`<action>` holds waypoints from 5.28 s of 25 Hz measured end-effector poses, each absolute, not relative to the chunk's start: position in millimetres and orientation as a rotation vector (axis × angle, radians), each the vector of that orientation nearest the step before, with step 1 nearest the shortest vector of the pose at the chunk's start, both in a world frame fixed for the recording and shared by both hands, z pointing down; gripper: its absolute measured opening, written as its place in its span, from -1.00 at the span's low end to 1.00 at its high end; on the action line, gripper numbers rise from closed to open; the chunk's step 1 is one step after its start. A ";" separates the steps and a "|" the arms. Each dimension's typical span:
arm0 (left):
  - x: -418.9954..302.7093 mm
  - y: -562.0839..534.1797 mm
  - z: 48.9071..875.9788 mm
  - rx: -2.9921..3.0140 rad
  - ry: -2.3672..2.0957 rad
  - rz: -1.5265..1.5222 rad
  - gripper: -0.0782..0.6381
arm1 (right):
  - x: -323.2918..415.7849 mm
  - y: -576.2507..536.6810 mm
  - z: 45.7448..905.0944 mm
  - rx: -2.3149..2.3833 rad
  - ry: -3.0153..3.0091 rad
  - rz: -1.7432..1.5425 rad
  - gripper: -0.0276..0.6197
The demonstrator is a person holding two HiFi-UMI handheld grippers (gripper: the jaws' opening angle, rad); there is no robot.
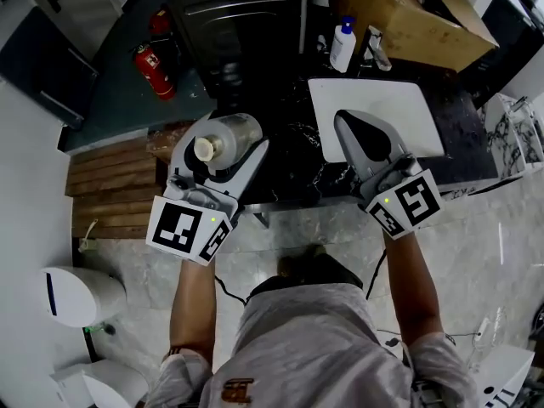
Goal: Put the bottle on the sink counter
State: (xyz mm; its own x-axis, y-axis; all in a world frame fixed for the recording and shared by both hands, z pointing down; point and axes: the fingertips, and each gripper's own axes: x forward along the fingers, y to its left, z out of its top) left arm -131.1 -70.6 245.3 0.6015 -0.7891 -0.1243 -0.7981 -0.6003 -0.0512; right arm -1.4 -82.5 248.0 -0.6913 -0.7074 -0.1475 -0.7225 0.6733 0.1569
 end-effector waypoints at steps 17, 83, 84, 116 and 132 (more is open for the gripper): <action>-119.1 -205.2 246.8 -2.656 1.454 0.055 0.13 | 14.5 -224.0 253.0 -1.084 2.843 0.296 -0.91; -100.3 -482.8 519.3 -2.919 1.628 -0.882 0.13 | 30.4 -398.2 375.8 -1.195 2.967 -0.030 -0.91; -100.5 -482.9 519.7 -2.920 1.626 -0.886 0.13 | 30.2 -398.1 375.5 -1.194 2.968 -0.028 -0.91; -83.1 -392.3 370.0 -2.813 1.487 -0.311 0.21 | 23.2 -354.3 334.8 -1.137 2.933 0.044 -0.91; -38.9 -299.2 311.8 -2.866 1.236 0.026 -0.57 | 4.1 -297.6 305.5 -1.045 2.926 0.120 -0.91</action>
State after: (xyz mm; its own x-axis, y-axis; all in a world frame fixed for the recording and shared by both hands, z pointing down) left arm -38.9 -299.2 311.8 0.6863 -0.7270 -0.0235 -0.7273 -0.6862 -0.0118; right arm 4.1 -297.6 305.5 -0.7737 -0.6310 -0.0564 -0.6335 0.7712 0.0620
